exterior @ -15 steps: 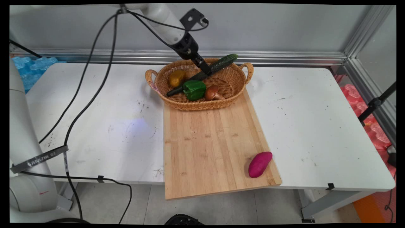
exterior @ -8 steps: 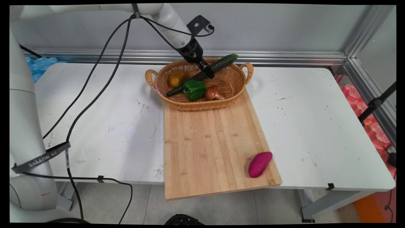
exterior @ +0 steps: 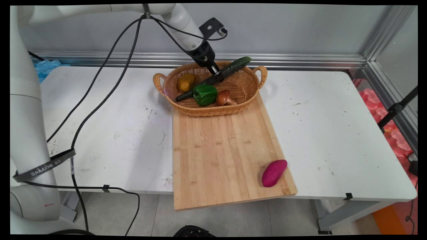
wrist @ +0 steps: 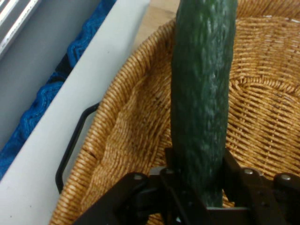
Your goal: Place the picked object on the cutting board
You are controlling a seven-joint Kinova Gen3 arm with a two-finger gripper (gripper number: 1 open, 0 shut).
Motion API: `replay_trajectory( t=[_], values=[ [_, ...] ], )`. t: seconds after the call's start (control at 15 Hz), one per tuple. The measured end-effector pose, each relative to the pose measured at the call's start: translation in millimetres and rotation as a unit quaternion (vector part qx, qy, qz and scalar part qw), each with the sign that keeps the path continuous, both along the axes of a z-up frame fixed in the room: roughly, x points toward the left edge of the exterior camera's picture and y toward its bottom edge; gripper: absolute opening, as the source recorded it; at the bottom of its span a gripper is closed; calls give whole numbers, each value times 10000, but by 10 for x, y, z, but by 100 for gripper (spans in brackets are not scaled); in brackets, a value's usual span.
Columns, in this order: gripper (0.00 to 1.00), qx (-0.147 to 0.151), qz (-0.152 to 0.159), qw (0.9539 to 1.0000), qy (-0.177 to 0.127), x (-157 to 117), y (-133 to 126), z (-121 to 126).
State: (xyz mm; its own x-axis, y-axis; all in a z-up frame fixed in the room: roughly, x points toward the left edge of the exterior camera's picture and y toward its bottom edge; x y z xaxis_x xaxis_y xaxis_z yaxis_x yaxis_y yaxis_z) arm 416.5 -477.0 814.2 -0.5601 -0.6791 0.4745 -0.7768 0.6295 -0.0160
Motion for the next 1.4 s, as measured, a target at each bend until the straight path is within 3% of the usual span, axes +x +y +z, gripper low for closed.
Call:
replay_trajectory(
  t=[0.33, 0.93, 1.4],
  values=[
    [0, -129, -205, 9997, -32, -50, -58, 190],
    [0, -544, -292, 9979, 206, -251, 37, 1206],
    [0, -417, -766, 9961, 113, -394, 505, 1829]
  ],
)
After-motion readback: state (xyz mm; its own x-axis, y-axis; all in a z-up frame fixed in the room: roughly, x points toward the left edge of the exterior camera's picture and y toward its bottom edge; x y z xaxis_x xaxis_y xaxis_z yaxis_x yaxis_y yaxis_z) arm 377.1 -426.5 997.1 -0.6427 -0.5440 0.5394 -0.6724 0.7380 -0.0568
